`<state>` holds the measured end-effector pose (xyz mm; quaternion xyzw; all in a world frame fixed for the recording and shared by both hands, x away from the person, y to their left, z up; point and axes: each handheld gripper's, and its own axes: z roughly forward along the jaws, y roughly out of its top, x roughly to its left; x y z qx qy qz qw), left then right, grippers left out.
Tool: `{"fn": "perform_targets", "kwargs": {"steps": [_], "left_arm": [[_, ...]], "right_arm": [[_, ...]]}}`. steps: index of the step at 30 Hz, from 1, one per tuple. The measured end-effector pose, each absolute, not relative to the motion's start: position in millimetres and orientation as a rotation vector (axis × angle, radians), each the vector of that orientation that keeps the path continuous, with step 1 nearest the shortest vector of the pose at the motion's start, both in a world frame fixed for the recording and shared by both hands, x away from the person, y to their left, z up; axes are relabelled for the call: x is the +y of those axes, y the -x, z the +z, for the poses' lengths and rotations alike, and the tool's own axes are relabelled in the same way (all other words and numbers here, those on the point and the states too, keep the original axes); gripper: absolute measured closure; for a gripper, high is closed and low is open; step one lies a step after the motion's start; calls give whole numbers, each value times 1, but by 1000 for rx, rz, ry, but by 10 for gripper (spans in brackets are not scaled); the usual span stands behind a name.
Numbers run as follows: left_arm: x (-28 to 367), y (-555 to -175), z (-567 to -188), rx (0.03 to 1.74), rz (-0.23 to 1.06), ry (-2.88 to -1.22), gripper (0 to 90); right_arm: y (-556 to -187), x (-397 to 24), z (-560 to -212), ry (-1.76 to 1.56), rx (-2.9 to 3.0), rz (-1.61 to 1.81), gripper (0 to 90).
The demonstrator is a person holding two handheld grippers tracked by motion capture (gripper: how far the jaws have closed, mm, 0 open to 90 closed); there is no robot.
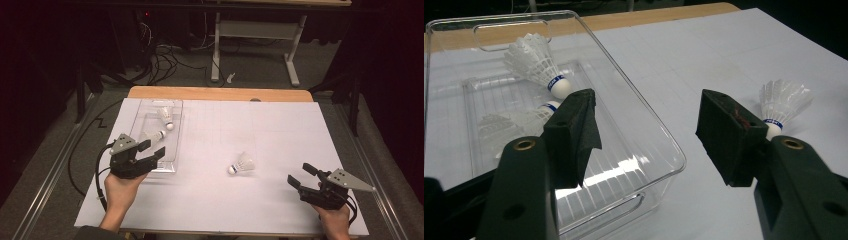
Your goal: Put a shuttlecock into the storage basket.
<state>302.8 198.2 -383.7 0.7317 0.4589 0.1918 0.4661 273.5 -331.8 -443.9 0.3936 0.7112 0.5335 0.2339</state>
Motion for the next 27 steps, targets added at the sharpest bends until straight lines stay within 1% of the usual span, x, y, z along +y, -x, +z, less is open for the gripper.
{"fn": "perform_targets", "kwargs": {"steps": [27], "left_arm": [[201,-288,-393,1115,491,-1771,406]], "right_arm": [[-273,-331,-444,-1070,1955,1458,252]]}}
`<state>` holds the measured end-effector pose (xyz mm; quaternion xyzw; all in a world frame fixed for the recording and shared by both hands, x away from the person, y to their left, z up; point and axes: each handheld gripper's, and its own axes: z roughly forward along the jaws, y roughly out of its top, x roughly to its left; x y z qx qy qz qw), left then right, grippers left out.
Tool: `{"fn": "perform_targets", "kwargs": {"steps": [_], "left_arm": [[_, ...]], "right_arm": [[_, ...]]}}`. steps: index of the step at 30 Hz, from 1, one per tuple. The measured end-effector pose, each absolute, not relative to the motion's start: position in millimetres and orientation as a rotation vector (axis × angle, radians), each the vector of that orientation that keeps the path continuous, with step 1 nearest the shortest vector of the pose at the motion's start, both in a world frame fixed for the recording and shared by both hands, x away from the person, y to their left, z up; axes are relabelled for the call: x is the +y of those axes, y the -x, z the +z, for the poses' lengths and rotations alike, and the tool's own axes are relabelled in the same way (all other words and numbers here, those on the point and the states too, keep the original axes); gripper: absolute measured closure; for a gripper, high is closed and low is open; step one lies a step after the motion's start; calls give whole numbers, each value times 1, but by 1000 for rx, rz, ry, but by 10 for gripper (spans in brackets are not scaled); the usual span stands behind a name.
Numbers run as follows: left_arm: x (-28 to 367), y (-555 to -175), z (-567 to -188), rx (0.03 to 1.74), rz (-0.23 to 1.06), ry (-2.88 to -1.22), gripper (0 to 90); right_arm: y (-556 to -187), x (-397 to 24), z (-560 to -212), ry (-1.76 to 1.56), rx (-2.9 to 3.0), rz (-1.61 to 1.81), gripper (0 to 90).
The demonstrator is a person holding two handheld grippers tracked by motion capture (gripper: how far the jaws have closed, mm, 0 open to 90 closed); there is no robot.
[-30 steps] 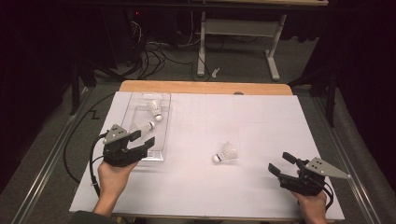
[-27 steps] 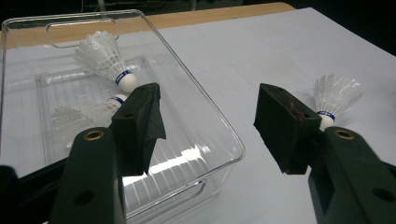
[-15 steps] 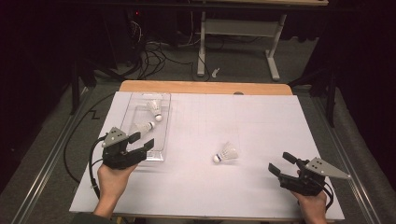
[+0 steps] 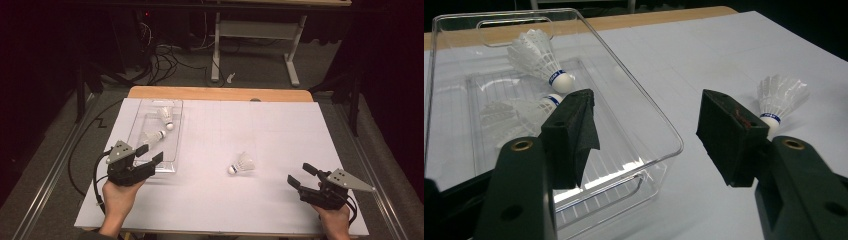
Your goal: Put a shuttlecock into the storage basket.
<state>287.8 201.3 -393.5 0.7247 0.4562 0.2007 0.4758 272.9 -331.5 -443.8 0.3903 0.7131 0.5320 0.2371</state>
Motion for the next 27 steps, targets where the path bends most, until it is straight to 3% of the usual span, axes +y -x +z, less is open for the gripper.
{"fn": "perform_targets", "kwargs": {"steps": [27], "left_arm": [[179,-287,-403,1068,455,-1795,400]], "right_arm": [[-271,-332,-443,-1068,1950,1467,252]]}}
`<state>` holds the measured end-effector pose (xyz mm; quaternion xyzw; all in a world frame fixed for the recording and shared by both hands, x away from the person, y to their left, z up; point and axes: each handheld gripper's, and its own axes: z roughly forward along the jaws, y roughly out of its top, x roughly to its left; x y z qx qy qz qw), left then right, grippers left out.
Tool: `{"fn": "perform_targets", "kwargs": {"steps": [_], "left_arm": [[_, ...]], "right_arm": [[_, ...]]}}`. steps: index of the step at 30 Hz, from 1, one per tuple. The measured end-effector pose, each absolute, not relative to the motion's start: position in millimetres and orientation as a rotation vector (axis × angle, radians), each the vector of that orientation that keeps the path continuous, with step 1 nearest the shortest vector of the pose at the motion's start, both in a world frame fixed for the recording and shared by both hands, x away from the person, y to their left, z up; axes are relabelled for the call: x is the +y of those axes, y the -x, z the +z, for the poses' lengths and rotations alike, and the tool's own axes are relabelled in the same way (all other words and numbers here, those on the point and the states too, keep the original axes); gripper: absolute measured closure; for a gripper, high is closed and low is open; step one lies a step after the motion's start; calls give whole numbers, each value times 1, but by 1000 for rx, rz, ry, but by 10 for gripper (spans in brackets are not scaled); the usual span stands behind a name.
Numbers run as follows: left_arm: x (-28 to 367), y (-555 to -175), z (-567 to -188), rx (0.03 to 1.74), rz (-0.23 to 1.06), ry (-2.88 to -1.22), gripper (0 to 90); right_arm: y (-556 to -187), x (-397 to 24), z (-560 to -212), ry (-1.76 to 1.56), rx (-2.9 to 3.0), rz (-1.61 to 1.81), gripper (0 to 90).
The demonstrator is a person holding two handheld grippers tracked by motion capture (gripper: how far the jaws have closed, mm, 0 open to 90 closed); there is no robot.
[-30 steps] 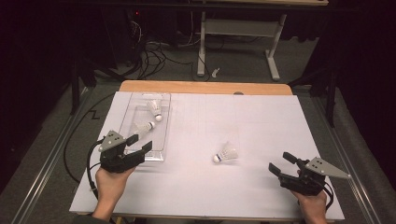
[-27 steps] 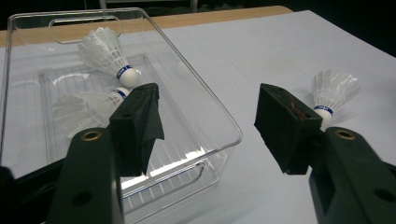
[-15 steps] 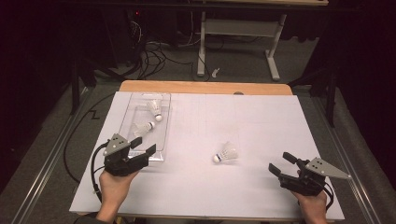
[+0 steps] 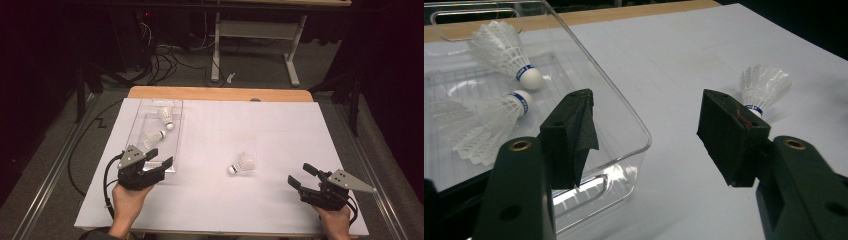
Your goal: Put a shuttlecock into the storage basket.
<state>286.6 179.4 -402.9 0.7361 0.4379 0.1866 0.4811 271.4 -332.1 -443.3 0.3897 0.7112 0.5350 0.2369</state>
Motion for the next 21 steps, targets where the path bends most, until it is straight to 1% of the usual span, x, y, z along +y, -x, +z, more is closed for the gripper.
{"fn": "perform_targets", "kwargs": {"steps": [21], "left_arm": [[154,-296,-400,1014,418,-1824,404]], "right_arm": [[-271,-332,-444,-1070,1957,1459,252]]}}
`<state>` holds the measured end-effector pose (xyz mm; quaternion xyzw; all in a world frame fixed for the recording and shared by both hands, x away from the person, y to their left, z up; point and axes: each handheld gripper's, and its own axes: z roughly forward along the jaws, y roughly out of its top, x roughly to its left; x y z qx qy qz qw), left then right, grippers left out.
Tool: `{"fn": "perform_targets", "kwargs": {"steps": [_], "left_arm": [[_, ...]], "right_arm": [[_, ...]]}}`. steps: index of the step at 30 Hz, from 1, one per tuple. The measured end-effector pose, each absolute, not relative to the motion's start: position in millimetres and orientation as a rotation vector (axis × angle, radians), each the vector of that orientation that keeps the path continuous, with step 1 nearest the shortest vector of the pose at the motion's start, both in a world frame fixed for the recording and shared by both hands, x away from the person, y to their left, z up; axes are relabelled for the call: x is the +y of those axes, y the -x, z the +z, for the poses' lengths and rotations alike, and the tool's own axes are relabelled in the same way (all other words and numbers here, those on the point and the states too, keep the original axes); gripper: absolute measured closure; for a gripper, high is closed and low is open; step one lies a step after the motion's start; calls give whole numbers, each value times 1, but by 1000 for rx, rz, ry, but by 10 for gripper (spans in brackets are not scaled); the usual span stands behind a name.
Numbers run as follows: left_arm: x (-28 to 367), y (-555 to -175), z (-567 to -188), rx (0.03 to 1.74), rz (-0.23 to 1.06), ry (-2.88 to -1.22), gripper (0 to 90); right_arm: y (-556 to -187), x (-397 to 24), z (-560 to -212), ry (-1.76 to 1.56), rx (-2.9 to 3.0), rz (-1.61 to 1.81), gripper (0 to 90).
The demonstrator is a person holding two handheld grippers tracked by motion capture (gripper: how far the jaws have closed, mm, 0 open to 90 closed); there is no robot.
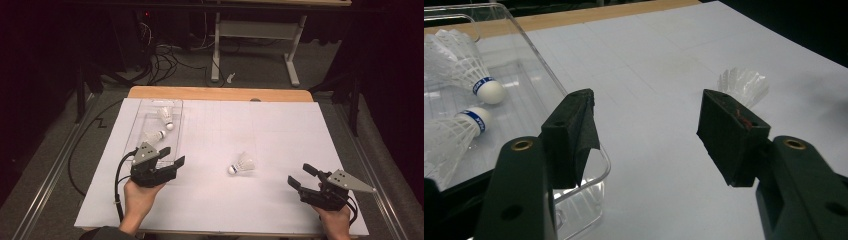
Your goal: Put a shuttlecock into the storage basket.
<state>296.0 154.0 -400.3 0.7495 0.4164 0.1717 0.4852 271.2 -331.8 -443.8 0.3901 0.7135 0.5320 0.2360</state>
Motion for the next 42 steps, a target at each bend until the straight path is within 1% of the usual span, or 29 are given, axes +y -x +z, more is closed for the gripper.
{"fn": "perform_targets", "kwargs": {"steps": [18,42], "left_arm": [[134,-307,-396,964,396,-1864,401],[116,-317,-395,938,360,-1886,398]], "right_arm": [[-273,-331,-445,-1072,1977,1444,252],[-274,-331,-446,-1079,1987,1437,252]]}}
